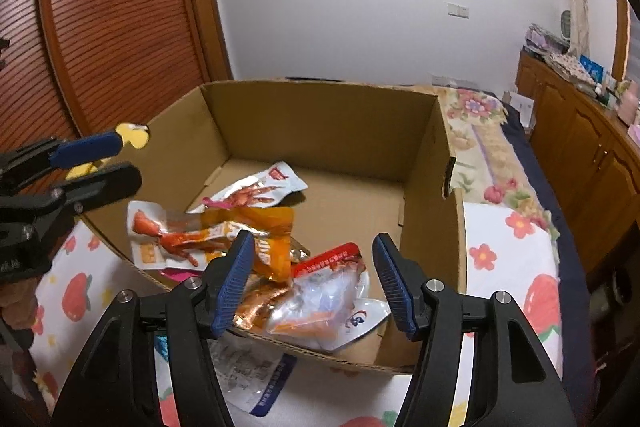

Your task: Organize snacks

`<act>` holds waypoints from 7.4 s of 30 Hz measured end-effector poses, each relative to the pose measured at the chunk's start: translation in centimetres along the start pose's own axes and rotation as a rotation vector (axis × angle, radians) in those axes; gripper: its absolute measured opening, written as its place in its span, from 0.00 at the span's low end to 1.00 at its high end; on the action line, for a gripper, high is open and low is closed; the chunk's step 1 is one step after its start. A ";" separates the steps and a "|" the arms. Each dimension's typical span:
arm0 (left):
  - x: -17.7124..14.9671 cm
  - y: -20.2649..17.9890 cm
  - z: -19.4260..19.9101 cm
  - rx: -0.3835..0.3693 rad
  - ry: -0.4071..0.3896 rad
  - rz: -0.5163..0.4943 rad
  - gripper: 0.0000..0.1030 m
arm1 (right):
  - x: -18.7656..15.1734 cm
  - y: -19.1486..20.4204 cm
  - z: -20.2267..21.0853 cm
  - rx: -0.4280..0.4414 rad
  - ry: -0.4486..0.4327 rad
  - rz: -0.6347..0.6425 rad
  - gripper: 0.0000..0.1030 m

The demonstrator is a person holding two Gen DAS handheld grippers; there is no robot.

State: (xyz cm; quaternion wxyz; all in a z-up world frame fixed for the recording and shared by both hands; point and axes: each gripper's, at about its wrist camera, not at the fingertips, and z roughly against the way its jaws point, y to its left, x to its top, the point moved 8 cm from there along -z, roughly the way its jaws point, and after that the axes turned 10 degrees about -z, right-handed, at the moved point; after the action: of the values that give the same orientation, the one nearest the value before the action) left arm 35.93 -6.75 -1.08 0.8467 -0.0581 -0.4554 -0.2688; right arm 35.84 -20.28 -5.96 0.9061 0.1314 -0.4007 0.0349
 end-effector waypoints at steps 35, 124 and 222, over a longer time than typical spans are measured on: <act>-13.3 -1.2 4.7 -0.014 -0.009 0.155 0.82 | -10.2 5.2 0.4 0.157 0.111 0.191 0.61; -16.0 -3.6 -3.9 -0.007 0.265 0.121 0.55 | -16.3 0.7 5.0 0.075 0.046 0.115 0.30; -2.0 -0.8 2.6 0.132 -0.001 0.066 0.62 | -2.6 3.4 8.5 0.040 -0.150 0.097 0.39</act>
State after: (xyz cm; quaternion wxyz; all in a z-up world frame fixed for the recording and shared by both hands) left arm 32.67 -5.72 -1.29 0.8569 -0.0173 -0.4703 -0.2103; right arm 27.40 -19.16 -1.68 0.8680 0.1323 -0.4724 0.0769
